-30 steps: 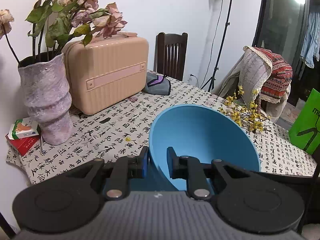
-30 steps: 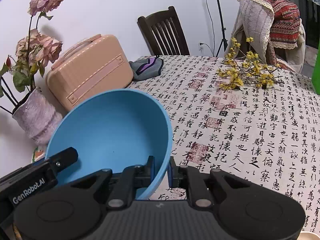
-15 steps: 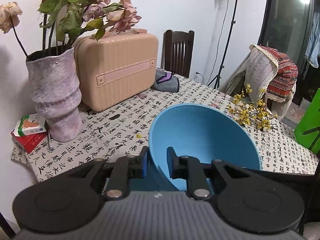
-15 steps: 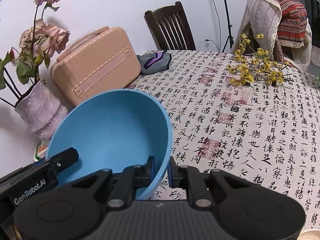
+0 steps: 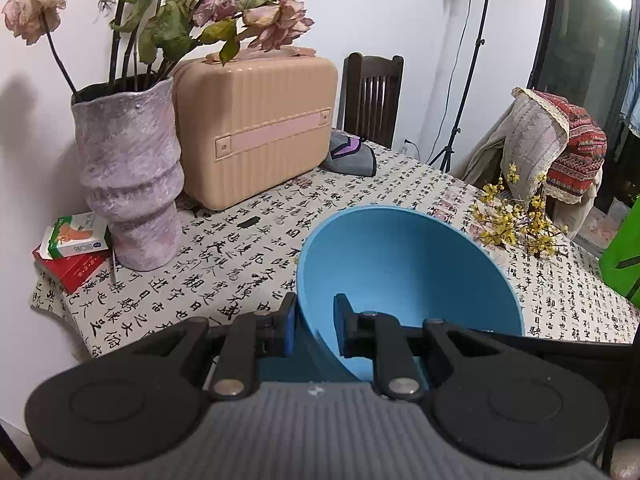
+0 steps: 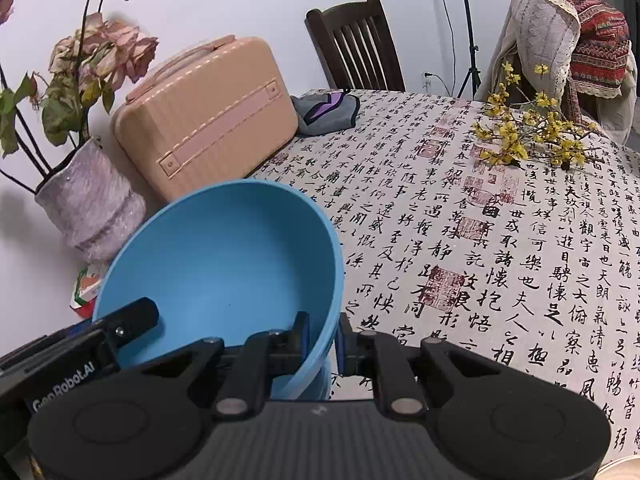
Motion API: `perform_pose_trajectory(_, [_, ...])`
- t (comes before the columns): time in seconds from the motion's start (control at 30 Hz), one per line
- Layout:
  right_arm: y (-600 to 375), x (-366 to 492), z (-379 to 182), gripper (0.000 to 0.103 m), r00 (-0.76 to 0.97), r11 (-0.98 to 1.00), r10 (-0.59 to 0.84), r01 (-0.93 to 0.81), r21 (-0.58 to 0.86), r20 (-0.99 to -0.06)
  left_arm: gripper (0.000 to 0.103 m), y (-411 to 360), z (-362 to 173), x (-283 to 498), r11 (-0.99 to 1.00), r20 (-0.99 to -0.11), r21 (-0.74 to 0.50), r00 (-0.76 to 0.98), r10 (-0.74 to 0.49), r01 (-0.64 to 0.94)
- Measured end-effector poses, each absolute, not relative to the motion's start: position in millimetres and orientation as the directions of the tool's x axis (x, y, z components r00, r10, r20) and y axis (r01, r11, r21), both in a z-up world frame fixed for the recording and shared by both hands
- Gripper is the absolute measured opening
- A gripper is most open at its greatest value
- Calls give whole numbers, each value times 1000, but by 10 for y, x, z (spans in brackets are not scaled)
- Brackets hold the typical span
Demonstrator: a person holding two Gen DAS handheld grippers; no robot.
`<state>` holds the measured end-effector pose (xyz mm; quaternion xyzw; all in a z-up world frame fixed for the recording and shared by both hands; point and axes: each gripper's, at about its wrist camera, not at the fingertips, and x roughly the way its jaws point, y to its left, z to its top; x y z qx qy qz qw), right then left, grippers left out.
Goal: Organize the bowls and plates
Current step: 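Bring the held blue bowl over the stacked blue bowls beside the pink vase, then lower the held blue bowl into the stacked blue bowls with both grippers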
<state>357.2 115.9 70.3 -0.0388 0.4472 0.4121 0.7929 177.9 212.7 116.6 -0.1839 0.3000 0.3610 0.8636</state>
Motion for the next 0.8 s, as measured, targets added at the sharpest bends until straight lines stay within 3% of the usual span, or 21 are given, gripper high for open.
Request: perform_pose_trajectory(0.8, [1296, 3379, 559, 13, 254, 639, 588, -728, 248, -768, 19, 2172, 987, 1609, 658, -685, -97, 529, 500, -747])
